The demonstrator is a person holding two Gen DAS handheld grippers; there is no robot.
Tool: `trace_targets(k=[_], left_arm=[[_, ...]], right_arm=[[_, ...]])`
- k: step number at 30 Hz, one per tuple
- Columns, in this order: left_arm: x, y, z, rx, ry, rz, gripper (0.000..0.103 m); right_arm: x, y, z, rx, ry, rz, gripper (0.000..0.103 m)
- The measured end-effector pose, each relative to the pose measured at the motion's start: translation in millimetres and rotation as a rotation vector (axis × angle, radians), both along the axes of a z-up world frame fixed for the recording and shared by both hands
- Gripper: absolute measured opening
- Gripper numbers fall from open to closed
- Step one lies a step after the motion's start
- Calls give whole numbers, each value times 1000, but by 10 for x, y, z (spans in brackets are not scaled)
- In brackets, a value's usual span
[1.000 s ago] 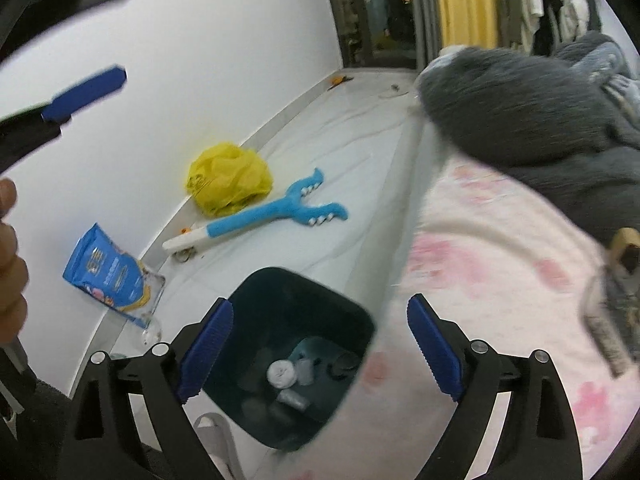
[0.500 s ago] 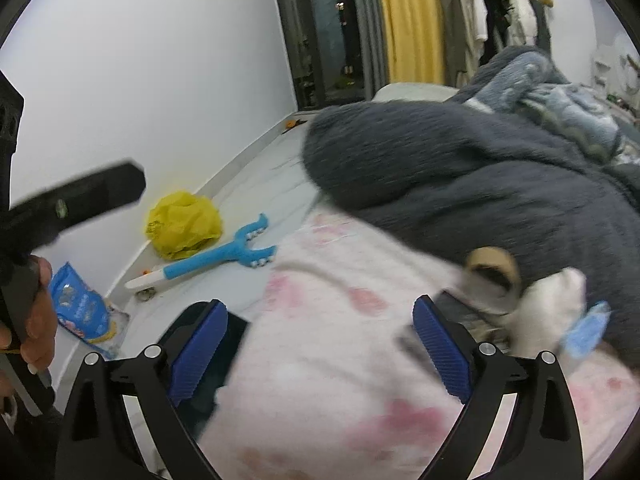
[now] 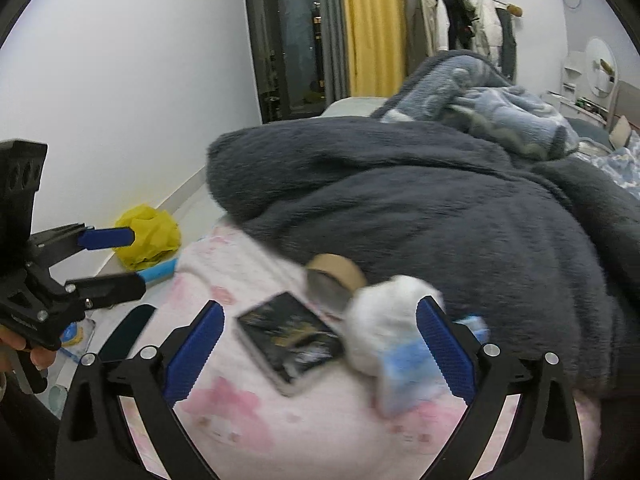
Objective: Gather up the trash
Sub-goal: 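Move both tools back toward the items on the bed, then grasp the blue wet-wipes pack with the right tool while the left tool grasps the black snack bag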
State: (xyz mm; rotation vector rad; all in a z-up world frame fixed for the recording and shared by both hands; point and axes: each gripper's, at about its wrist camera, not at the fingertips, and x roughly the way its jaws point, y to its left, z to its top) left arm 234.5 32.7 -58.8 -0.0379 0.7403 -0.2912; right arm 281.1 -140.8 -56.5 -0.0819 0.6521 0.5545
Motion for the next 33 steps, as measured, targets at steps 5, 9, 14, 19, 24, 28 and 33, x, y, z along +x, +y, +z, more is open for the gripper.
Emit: trace_targets(k=[5,9,14,19,24,28,33], left_arm=[[120,-174,-125,7,37,-30,99],[193,-315,-210,12,60,-67,99],[261,-503,-299,8,84,-127,99],[341,-672,-389,17,111,-172,99],[397,-806,-496,26,144,-199,99],[422,-912,-567,57,150,-210,98],[446,-937,-591,64,154,-212,93]], right_arm=[[64,-264,-41,-2,5,-31,99],[170,-425,-143,-1,39,-37,99],[205,-489,-265,-30,72,-2,99],[251,-574,-361,-35,99,11,99],[283,-642,-430,-34,120,28,99],[325,-683,-472,-20,141,40,99],[339,-706,-485,0,155,53,99]])
